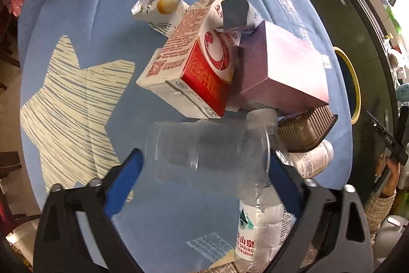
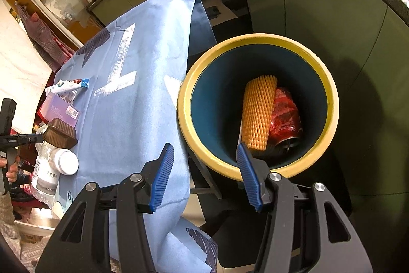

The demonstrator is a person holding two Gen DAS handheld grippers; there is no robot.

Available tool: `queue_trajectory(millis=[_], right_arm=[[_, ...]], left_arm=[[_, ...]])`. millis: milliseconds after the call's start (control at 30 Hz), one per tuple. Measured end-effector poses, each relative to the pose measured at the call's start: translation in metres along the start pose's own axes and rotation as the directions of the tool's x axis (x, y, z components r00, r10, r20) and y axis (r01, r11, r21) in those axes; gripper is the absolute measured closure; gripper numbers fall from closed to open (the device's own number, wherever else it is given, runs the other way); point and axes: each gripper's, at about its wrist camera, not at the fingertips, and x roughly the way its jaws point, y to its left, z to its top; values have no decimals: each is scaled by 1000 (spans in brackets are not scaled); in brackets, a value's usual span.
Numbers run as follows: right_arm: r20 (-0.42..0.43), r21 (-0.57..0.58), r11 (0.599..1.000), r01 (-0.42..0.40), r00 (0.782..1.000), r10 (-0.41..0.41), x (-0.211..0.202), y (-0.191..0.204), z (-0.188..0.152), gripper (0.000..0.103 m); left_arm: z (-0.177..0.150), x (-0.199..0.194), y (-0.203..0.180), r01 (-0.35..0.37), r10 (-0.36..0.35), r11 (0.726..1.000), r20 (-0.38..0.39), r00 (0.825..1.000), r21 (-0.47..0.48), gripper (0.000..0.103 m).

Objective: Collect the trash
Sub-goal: 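Grasp the clear plastic cup with the left gripper, then carry the plastic cup over the bin and open the left gripper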

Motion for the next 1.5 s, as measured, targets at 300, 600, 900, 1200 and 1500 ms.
queue_trajectory(millis=[300,600,900,1200,1500], right_arm=[[-2,-10,1000,-4,1000,4,2,6,0,51],[27,-14,1000,-19,999,19,-7,12,-2,51],[53,-14,1000,-23,998,24,-18,10,1,51],[108,14,999,-30,994,29,-41,-5,-9,51],[165,107,994,19,986,-37,-78,-54,-41,51]], left_arm=[[-1,-5,5,8,-8,1000,20,1000,-1,23],[-4,-41,10,-26,24,1000,103,994,13,23],[-6,-83,-10,-45,31,996,166,986,80,23],[9,-109,-107,-32,-21,957,176,984,288,23],[40,-70,-271,67,-144,831,98,985,553,23]])
